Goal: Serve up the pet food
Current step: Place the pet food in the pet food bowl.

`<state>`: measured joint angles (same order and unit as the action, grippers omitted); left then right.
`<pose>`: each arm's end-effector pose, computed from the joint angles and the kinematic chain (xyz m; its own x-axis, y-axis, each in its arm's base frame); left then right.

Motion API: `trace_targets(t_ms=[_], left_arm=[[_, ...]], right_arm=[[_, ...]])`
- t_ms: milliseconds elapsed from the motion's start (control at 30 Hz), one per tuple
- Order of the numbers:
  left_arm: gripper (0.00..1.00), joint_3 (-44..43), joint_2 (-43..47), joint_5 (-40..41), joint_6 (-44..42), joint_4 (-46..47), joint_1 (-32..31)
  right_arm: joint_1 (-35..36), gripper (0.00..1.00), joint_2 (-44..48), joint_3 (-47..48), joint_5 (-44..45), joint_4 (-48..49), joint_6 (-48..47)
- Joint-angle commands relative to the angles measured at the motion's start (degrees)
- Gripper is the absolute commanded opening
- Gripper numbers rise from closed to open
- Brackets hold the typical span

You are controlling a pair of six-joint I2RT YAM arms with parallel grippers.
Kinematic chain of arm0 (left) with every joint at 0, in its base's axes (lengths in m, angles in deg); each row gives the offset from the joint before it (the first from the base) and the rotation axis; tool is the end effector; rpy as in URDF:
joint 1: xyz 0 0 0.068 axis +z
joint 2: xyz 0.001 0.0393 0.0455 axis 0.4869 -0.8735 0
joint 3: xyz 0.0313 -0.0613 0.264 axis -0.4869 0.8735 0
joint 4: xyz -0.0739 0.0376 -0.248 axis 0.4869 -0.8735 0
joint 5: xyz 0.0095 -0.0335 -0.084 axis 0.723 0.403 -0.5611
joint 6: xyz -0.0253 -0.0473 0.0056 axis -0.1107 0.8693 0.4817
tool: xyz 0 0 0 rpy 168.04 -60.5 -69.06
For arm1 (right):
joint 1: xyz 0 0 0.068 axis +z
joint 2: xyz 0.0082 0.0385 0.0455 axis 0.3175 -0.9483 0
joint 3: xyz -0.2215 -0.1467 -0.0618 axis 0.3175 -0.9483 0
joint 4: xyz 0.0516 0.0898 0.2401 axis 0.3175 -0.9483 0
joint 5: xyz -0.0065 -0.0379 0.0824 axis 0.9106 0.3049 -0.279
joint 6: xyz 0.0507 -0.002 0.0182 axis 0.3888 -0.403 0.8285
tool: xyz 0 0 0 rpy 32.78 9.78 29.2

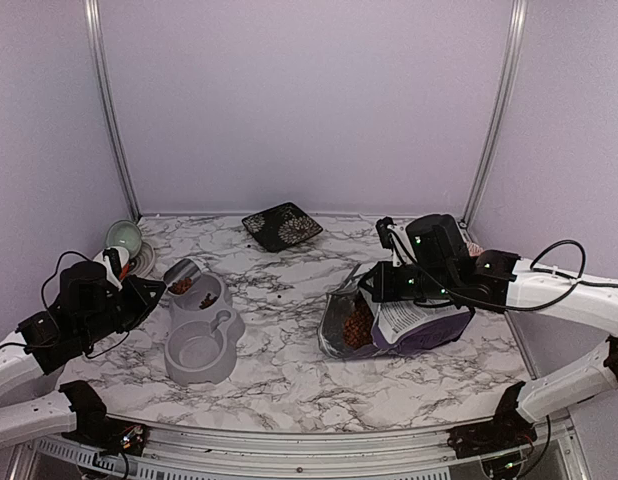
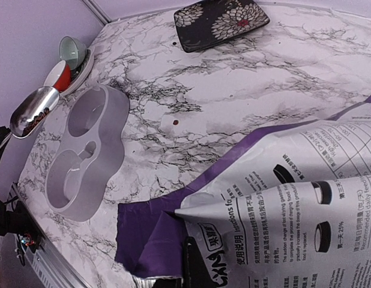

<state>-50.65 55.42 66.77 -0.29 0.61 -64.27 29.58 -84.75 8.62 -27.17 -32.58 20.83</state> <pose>0.1321 -0.0837 0.2528 -0.4649 -0.6698 -0.5789 0.0129 0.6487 -0.7609 0.1862 0.2045 0.2830 -0.7091 0.0254 -0.7047 -0.3886 0.8198 0.4206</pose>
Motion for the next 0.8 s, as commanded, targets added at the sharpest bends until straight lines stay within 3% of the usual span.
trace_targets(t_ms=[0,767], left_arm=[[0.00,-0.2,-1.8,2.1,-3.2,-1.2,0.4],[0.00,-0.7,-9.1,3.8,-9.1,-0.7,0.6]], right_arm=[[-1.5,0.00,0.7,1.1,4.9,-2.2,1.0],[-1.4,0.00,-3.4,1.2,-0.6,-1.8,0.5]])
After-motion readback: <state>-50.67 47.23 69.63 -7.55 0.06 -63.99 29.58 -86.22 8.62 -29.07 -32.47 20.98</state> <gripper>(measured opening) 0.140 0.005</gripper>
